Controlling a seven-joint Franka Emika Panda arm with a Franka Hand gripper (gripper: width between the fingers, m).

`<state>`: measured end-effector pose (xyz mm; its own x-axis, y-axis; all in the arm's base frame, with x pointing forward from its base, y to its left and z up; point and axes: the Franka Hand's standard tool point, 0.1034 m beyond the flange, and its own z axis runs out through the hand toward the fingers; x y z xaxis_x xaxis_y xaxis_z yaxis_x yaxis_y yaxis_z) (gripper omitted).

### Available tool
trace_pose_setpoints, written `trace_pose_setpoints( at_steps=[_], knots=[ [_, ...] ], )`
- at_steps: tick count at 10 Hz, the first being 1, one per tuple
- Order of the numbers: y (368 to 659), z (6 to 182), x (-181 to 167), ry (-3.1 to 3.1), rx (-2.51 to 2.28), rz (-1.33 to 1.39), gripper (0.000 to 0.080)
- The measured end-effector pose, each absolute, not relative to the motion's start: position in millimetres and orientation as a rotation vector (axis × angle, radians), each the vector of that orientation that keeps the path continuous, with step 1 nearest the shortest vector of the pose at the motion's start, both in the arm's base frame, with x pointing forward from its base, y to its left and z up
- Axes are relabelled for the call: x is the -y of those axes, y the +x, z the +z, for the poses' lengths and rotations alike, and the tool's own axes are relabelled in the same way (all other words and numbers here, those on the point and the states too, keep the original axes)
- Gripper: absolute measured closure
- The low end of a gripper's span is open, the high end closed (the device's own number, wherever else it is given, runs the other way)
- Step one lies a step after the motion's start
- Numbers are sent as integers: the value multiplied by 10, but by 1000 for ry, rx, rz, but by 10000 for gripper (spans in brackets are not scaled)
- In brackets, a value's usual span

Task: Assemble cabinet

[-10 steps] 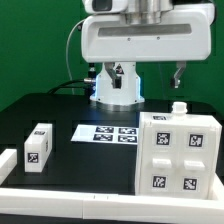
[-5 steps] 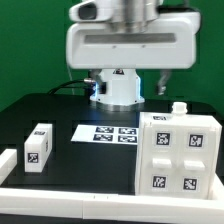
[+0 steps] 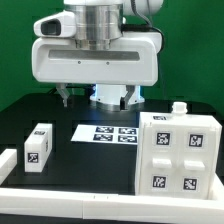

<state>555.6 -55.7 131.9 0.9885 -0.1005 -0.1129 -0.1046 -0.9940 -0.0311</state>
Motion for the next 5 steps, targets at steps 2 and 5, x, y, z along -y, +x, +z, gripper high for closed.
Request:
trace_pose_setpoints(
  at_steps=[2,5],
  knots=[
    [5559,1210,764,-3104,-40,197,2],
    [5788,1113,1103,-3138,-35,245,2]
  ],
)
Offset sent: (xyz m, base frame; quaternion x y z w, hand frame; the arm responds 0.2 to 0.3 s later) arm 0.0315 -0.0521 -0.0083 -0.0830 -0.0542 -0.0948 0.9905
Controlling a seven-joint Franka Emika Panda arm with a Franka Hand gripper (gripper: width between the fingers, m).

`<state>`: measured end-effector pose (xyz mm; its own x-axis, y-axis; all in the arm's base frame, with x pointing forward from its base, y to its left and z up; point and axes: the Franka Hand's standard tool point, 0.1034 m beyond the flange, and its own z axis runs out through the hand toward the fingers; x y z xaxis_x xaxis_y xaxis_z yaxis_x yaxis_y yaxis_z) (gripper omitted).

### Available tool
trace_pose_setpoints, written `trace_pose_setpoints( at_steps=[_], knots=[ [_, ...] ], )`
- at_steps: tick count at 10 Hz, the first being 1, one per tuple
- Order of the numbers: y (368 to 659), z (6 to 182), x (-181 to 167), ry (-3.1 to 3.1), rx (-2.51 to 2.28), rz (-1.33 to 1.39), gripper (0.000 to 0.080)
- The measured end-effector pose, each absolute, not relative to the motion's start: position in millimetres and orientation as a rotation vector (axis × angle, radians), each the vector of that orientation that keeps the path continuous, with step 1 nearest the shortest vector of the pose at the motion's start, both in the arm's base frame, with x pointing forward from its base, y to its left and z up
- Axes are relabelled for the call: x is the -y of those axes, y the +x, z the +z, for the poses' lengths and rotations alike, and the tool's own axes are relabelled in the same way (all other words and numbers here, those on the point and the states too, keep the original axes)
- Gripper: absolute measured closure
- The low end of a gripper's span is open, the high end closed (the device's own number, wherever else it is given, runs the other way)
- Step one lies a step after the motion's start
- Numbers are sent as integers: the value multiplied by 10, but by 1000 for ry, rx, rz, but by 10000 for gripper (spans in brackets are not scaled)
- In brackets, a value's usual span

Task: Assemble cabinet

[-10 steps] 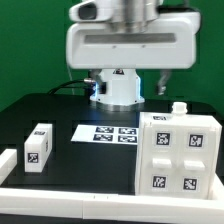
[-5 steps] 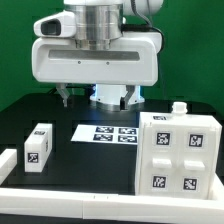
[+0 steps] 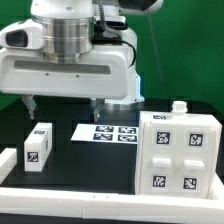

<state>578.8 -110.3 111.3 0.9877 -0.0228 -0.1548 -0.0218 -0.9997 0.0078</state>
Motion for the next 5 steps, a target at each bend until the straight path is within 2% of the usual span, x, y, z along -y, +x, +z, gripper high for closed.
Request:
trace_pose_setpoints(
  at_steps=[5],
  knots=[
    [5813,1040,1219,3112,-147,-337,2]
  ],
)
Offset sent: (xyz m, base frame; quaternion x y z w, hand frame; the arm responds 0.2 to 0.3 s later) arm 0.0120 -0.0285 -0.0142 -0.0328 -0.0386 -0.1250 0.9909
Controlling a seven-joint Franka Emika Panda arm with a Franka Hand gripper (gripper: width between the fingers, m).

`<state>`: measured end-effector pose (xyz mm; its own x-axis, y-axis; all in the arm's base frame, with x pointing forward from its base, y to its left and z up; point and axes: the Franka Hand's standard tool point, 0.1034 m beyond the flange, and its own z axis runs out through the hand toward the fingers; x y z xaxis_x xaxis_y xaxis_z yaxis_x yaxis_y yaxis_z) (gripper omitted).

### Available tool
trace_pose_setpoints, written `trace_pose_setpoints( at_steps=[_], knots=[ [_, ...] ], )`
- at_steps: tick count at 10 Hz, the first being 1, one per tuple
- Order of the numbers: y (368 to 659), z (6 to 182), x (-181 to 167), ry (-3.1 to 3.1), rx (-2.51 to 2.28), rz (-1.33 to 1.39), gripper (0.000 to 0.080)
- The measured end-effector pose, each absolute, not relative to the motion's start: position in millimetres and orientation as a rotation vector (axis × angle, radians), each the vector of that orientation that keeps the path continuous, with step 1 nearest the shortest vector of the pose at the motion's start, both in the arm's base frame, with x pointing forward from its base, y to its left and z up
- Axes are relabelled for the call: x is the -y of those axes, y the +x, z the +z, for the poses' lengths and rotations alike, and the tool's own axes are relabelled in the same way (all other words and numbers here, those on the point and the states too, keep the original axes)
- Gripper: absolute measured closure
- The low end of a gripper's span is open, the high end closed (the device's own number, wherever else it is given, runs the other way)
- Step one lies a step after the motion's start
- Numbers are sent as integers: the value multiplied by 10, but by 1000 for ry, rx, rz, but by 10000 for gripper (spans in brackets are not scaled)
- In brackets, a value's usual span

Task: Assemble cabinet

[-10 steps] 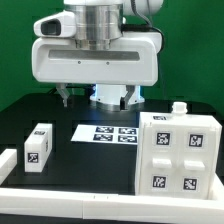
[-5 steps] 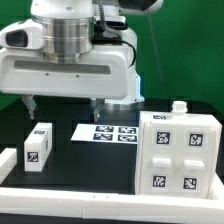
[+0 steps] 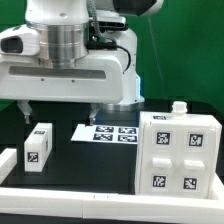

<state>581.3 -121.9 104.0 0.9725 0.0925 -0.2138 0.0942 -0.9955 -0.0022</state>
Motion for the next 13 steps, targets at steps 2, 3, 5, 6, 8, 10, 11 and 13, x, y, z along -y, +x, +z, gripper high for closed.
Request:
trace_pose_setpoints(
  at_steps=[2,3,5,6,8,10,11,13],
  knots=[
    [5922,1075,1252,3112,-274,-308,2],
    [5827,1054,1209,3116,-236,-424,2],
    [5770,972,1261,3080,-230,-763,2],
    [5869,930,1334,3029,-245,-875,2],
    [5832,783,1383,2959,-236,-1086,2],
    [5793,729,1435,2920,-211,-1228,2],
    [5768,751,1396,2920,-219,-1232,2],
    [5589,616,1567,2892,-125,-1223,2]
  ],
)
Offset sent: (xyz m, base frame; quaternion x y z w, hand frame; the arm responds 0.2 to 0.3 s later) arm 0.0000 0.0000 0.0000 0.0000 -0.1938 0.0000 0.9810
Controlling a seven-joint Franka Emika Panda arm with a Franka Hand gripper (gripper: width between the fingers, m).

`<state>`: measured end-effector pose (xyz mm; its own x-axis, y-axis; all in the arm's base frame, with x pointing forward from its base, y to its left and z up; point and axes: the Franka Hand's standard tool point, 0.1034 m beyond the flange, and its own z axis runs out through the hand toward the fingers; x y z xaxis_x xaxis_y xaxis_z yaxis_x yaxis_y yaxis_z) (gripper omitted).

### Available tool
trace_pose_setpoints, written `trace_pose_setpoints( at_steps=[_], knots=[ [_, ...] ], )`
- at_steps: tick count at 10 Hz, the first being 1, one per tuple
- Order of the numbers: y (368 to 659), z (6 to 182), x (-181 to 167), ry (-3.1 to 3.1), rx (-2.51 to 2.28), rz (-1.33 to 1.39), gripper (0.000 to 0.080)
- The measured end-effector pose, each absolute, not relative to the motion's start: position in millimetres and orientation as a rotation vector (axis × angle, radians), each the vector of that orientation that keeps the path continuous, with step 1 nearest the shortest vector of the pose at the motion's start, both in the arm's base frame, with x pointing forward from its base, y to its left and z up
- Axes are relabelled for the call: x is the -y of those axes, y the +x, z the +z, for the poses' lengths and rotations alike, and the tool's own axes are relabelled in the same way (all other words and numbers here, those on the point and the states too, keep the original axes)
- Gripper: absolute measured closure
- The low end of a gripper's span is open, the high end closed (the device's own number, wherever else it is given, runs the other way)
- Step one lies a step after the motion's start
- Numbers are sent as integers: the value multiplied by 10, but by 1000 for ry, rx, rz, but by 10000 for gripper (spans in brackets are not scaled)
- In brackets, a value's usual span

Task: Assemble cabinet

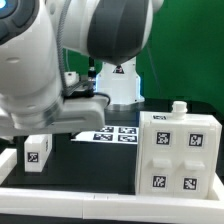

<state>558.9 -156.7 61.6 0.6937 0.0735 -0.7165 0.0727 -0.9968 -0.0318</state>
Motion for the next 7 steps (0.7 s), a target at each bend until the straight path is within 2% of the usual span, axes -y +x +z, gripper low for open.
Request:
trace_pose_setpoints(
  at_steps=[1,2,5,7],
  knots=[
    [5463,532,1640,-2911,12,1289,2],
    [5405,527,1635,-2886,-20,1336,2],
    [5407,515,1638,-2886,-19,1335,2],
    [5244,389,1639,-2808,-89,1493,2]
  ],
)
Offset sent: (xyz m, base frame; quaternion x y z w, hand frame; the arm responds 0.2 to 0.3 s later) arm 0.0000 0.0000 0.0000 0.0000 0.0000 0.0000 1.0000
